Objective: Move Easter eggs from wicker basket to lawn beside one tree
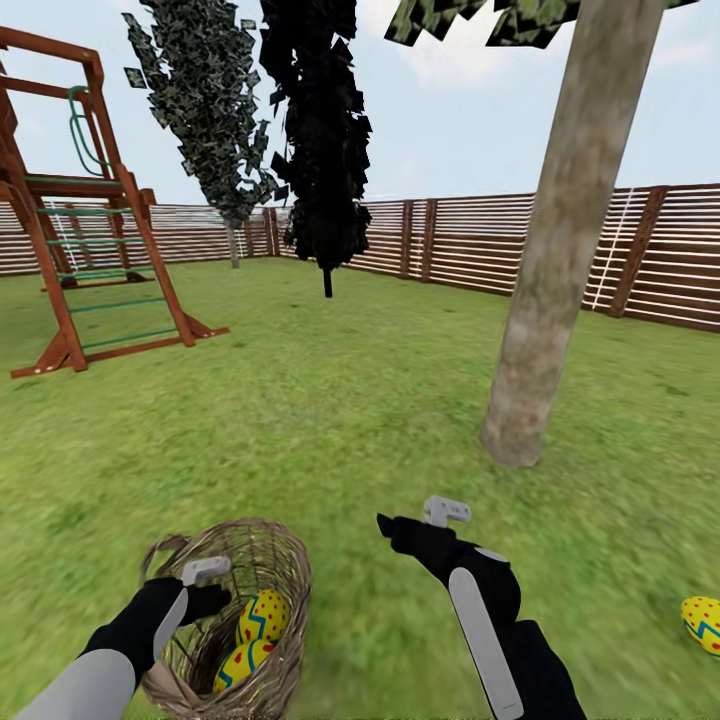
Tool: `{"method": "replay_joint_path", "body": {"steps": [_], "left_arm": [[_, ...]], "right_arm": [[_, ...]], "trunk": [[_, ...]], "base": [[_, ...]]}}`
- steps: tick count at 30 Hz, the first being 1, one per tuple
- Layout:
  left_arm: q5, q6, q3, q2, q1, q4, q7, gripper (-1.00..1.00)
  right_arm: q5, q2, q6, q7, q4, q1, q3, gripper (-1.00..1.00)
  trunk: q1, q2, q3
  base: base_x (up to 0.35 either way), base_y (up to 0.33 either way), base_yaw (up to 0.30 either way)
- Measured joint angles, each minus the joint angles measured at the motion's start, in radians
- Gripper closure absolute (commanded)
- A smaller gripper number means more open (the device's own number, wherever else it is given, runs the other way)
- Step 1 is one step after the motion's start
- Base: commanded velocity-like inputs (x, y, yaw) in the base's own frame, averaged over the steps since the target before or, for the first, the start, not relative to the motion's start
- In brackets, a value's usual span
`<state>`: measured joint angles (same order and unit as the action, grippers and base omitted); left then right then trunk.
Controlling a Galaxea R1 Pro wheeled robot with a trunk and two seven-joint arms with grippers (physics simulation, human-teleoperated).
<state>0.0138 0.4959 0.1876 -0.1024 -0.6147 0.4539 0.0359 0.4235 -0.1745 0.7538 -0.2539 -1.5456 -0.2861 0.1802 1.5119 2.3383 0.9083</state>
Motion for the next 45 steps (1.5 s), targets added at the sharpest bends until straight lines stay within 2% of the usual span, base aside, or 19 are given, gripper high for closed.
{"method": "replay_joint_path", "body": {"steps": [6,23,28,36,45], "left_arm": [[0.0,-0.003,-0.001,0.002,0.0,0.0,0.0,-1.0],[-0.006,-0.002,-0.001,0.005,0.0,0.0,0.015,-1.0],[-0.009,-0.002,0.001,0.006,0.0,0.0,0.017,-1.0],[-0.009,-0.005,0.001,0.023,0.0,0.001,0.015,-1.0],[-0.009,-0.003,0.001,0.025,0.0,0.002,0.013,-1.0]], "right_arm": [[0.0,0.0,-0.024,0.0,0.0,0.001,0.001,-1.0],[0.0,0.0,-0.028,0.0,0.0,0.001,0.024,-1.0],[0.0,0.0,-0.028,0.0,0.0,0.001,0.025,-1.0],[0.0,0.0,-0.028,0.0,0.0,0.001,0.025,-1.0],[0.0,0.0,-0.028,0.001,0.0,0.001,0.025,-1.0]], "trunk": [[0.023,0.042,0.026],[0.088,0.161,0.08],[0.091,0.162,0.099],[0.091,0.162,0.099],[0.091,0.162,0.099]], "base": [[0.0,0.0,0.0],[0.0,0.0,0.0],[0.0,0.0,0.0],[0.0,0.0,0.0],[0.0,0.0,0.0]]}}
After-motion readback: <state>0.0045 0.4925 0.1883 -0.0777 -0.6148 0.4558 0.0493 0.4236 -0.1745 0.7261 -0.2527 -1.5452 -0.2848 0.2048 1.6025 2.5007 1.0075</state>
